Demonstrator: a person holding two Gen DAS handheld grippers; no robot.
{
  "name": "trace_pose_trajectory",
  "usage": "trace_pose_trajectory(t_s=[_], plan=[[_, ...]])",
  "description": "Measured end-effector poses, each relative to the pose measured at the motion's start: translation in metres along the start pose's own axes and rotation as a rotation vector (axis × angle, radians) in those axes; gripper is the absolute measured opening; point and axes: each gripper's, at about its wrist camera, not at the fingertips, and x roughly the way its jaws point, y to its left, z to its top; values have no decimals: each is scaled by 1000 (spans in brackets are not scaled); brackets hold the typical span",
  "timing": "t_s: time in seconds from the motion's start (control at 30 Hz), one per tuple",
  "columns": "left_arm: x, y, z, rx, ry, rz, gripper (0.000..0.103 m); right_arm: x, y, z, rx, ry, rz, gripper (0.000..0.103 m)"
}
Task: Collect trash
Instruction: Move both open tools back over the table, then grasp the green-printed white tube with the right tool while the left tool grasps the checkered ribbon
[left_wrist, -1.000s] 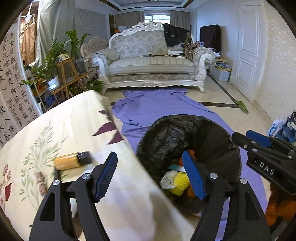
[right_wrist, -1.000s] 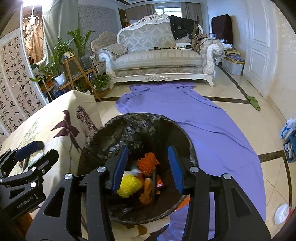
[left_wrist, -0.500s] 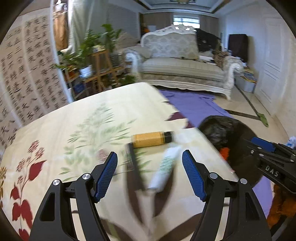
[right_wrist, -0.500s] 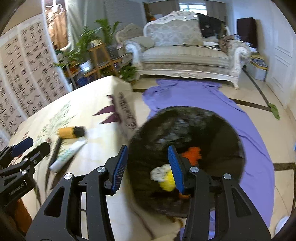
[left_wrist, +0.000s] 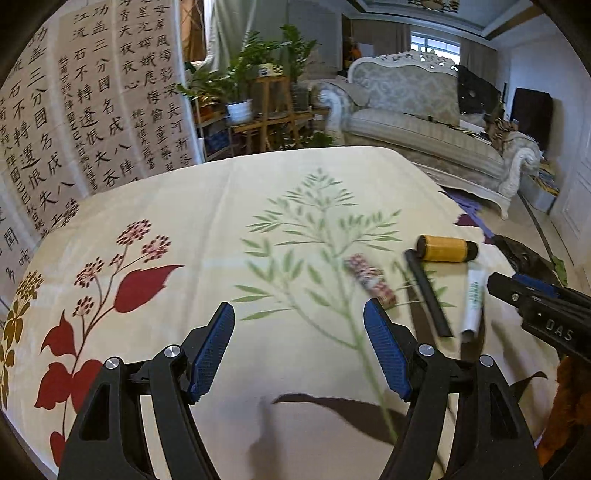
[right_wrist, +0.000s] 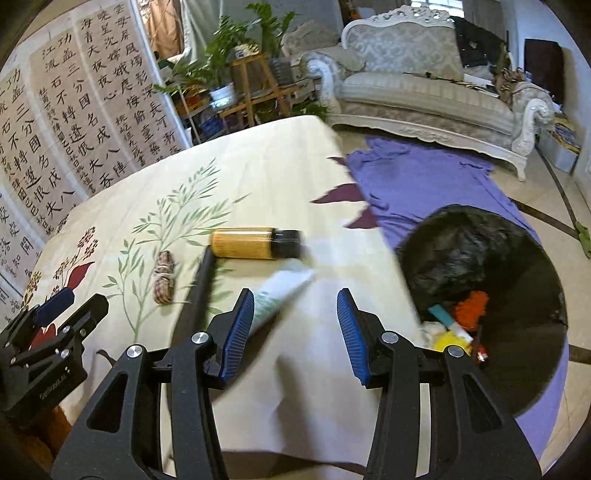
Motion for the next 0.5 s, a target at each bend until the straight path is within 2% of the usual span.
trace_pose_trajectory(t_s=[0.13, 0.37, 0.43, 0.5], plan=[[2, 12, -3, -20, 6, -1, 71, 14, 18, 1, -31, 29, -18, 52], [4, 18, -4, -31, 10, -17, 71, 16, 22, -5, -94, 55, -82, 51], [6, 18, -3, -31, 12, -26, 71, 14, 17, -6, -96, 58, -91, 47], [7, 16, -3, -28, 13, -33, 71, 12, 15, -7, -102, 58, -98, 36]])
